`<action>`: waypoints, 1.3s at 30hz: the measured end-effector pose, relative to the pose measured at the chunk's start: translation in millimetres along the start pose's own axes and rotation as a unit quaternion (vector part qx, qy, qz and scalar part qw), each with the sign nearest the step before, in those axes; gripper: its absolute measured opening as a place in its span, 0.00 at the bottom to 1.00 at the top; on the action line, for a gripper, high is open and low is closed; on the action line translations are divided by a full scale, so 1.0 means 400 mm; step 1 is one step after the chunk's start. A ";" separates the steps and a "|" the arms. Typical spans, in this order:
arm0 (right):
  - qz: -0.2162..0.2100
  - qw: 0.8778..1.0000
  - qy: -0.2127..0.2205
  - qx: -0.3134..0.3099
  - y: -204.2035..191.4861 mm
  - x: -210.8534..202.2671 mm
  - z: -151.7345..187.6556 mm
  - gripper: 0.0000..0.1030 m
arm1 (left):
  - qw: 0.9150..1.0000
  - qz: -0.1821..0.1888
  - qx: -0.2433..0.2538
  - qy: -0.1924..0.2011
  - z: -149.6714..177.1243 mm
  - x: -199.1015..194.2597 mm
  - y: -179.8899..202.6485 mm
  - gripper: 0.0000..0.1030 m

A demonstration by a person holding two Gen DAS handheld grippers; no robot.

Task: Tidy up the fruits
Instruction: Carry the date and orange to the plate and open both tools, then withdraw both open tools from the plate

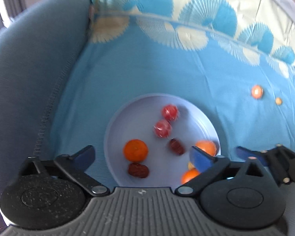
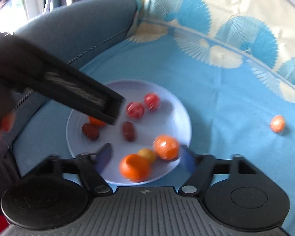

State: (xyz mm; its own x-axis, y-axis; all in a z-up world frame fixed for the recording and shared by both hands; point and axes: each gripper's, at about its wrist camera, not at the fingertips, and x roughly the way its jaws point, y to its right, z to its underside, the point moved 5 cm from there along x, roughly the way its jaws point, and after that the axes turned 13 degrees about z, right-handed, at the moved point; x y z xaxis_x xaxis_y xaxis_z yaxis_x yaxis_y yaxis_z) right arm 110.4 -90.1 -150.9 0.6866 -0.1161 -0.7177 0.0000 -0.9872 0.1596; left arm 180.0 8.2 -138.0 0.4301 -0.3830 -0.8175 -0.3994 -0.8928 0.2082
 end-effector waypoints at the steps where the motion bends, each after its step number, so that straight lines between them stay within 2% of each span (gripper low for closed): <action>1: 0.002 1.000 0.000 0.004 0.007 -0.015 0.000 0.86 | 1.000 -0.004 0.002 0.002 0.006 -0.021 -0.001 0.99; 4: 0.002 1.000 -0.005 0.014 0.026 -0.073 0.014 0.92 | 1.000 -0.022 -0.008 -0.005 0.040 -0.082 -0.010 1.00; 7: 0.002 1.000 -0.016 0.025 0.043 -0.140 0.040 0.93 | 0.999 -0.035 -0.034 -0.023 0.085 -0.134 -0.015 1.00; 10: -0.001 0.999 -0.018 0.033 0.054 -0.214 0.063 0.96 | 0.998 -0.038 -0.049 -0.026 0.124 -0.191 -0.001 1.00; 16: 0.011 0.999 0.025 0.029 0.054 -0.351 0.092 0.98 | 0.997 -0.056 -0.042 -0.009 0.183 -0.276 0.055 1.00; 23: 0.039 0.996 0.064 0.040 0.077 -0.454 0.109 0.99 | 0.998 -0.064 -0.019 0.008 0.223 -0.347 0.119 1.00; 28: 0.046 0.995 0.081 0.045 0.094 -0.500 0.124 0.99 | 0.997 -0.068 -0.012 0.028 0.231 -0.386 0.150 1.00; 39: 0.051 0.992 0.101 0.046 0.093 -0.544 0.134 0.99 | 0.997 -0.068 0.006 0.039 0.237 -0.418 0.181 1.00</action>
State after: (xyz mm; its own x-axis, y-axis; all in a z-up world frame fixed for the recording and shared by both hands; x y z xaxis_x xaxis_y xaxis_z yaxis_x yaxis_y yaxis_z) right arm -77.8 -107.3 -25.2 0.8118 -0.2008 -0.5484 -0.1366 -0.9783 0.1561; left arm 2.7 30.1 -37.1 0.5427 -0.2772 -0.7928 -0.3429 -0.9348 0.0921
